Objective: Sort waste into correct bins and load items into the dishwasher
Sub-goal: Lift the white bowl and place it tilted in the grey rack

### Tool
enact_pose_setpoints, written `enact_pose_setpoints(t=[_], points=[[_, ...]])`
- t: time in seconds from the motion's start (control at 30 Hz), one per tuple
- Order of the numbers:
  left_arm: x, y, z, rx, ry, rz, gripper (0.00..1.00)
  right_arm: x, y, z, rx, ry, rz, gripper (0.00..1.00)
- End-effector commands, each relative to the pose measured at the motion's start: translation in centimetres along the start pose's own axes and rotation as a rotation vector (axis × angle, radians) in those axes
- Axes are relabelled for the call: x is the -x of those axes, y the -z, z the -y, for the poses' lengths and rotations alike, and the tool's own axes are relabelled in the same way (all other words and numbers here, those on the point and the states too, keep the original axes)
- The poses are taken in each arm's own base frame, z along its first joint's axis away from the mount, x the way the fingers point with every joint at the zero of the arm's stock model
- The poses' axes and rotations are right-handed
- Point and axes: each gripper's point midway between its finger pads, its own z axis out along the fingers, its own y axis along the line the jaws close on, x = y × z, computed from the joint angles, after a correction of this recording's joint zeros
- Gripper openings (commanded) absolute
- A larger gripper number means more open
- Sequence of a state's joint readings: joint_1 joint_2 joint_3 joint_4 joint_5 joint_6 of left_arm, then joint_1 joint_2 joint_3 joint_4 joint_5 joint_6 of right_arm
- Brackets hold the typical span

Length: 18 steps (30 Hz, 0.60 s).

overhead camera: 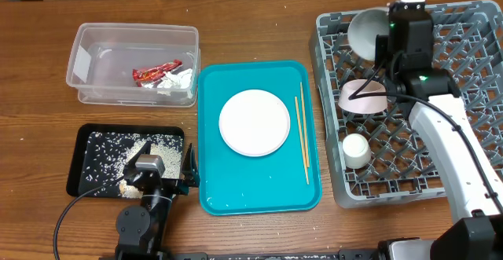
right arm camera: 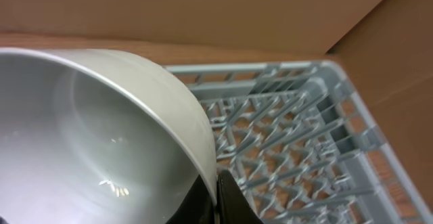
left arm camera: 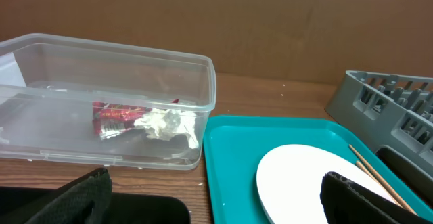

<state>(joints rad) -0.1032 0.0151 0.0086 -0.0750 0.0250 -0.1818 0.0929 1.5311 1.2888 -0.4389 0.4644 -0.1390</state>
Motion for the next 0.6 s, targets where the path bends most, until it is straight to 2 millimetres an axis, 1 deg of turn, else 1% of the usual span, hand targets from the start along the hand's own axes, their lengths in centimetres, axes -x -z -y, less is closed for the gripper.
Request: enact_pose_setpoints(t=[0.0,0.1,0.27,0.4,0.57], points=[[0.0,0.0,0.1,-0.002,0.005,0.004,1.0,1.1,0.1,3.7,-0.134,0.01,0.025,0.04],[0.0,0.0,0.1,-0.002,0.005,0.004,1.0,0.6,-0.3,5.9,-0.209,-0.006,0.006,0.04],[0.0,0.0,0.1,-0.002,0.005,0.005,1.0,-0.9,-1.8,7.5,-0.288,-0.014,-0.042,0.04],[0.0,0.0,0.1,-0.002,0.005,0.004,1.0,-2.0,-3.4,7.6,-0.347,0.001,-0.075,0.04],[0.0,0.0,0.1,-0.002,0.005,0.004,1.0,-3.9,-5.4,6.9,-0.356,0.036,-0.133,0.04]])
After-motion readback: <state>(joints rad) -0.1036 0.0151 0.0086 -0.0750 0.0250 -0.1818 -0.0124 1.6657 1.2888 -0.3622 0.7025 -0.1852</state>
